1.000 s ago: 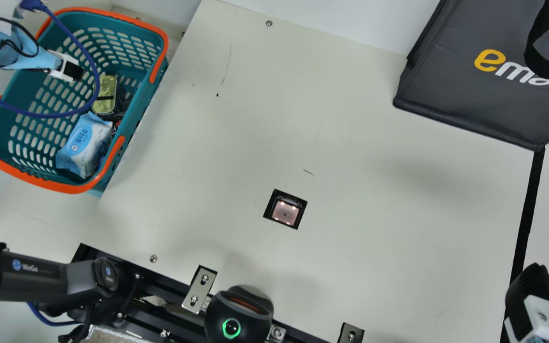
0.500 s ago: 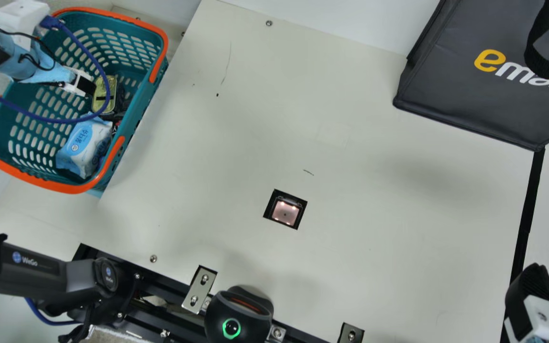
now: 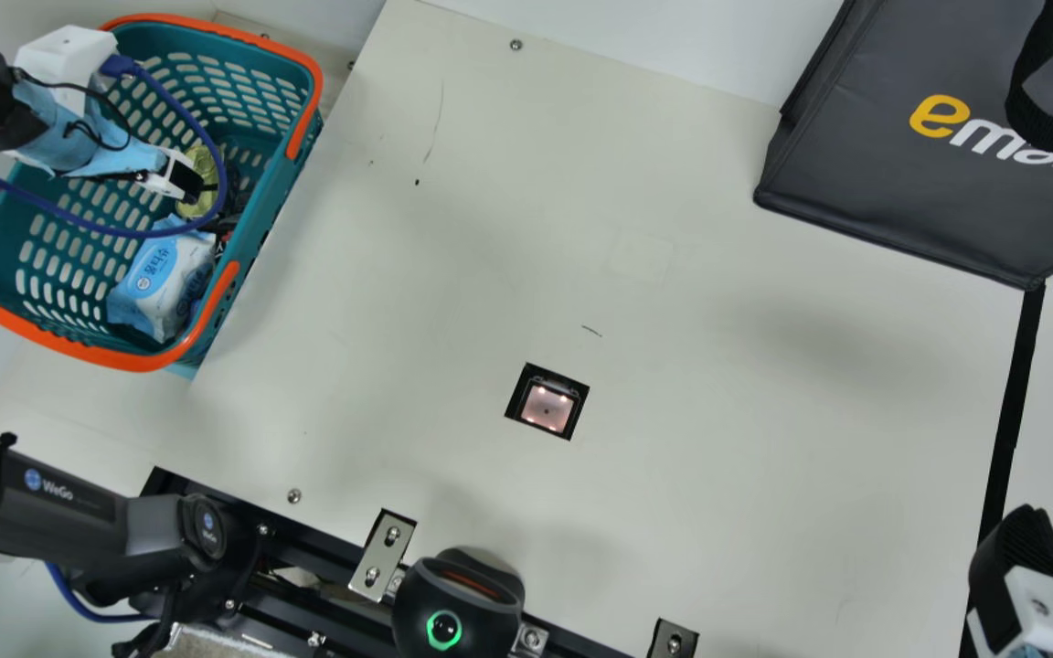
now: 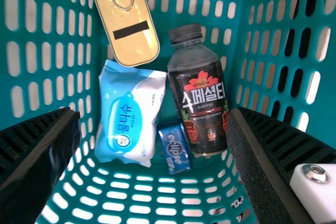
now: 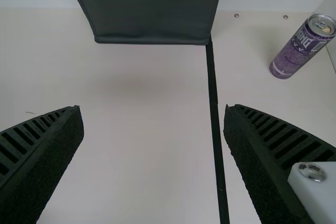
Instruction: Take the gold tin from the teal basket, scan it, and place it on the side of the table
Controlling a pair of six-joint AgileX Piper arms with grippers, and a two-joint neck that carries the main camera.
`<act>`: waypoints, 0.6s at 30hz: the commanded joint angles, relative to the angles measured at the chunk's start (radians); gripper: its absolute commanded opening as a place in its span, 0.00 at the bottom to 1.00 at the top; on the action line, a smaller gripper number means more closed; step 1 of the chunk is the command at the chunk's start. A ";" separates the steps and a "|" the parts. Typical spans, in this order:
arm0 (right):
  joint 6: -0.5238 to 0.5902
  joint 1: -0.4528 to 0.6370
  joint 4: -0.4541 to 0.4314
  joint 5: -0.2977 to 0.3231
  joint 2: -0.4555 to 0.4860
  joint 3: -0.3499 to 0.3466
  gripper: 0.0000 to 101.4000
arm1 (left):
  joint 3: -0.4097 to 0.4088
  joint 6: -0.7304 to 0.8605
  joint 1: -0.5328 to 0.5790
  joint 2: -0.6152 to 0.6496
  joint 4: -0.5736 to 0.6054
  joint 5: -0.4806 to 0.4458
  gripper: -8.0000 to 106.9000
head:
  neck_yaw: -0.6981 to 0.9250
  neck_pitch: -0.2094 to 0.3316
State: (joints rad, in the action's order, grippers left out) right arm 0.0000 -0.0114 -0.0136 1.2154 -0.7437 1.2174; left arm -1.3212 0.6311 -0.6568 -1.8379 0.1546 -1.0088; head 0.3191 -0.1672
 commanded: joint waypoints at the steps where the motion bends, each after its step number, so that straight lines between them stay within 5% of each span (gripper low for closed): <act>1: 0.000 0.000 0.000 0.000 0.000 0.000 0.94 | 0.001 -0.015 0.001 -0.007 0.006 0.005 0.85 | 0.002 0.029; 18: 0.000 0.000 0.000 0.000 0.000 0.000 0.94 | 0.017 -0.146 0.027 -0.071 0.075 0.088 0.85 | 0.002 0.029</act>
State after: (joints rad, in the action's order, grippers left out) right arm 0.0000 -0.0114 -0.0136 1.2154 -0.7437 1.2174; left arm -1.3055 0.4876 -0.6319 -1.9080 0.2229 -0.9269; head 0.3191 -0.1672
